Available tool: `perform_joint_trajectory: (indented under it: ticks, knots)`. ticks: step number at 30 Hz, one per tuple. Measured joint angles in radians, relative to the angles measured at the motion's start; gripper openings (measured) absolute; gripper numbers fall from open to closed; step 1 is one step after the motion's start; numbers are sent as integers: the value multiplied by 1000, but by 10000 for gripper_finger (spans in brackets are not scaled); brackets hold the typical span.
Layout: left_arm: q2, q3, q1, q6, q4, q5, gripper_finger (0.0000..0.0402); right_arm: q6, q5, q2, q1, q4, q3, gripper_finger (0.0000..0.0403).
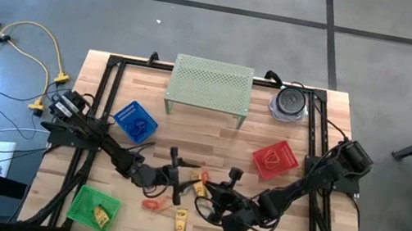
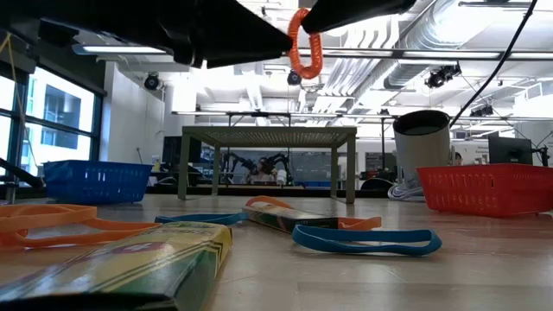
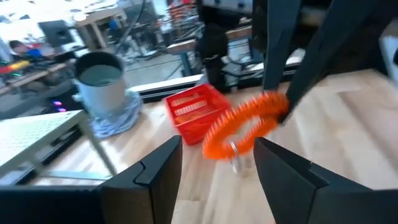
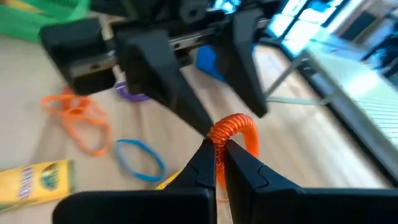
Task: Pick & Place Office Desk Supplies
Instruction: Put the orange spring keychain into the blue bin
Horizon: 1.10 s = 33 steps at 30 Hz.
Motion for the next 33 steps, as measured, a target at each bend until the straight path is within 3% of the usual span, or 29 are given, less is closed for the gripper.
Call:
perform_joint_trajectory:
  ticks: [7,23,28,33]
  knots:
    - [0,-1,26,-51,2,258,193,-16,-126,0,-11,19,0,4]
    - [-1,0,36,-93,-42,283,193,-68,-131,2,-13,22,-1,4]
    - [-1,0,37,-182,-58,329,193,-71,-133,2,-13,31,-1,4]
    - [0,0,35,-176,-63,366,193,-72,-113,1,-17,32,0,4]
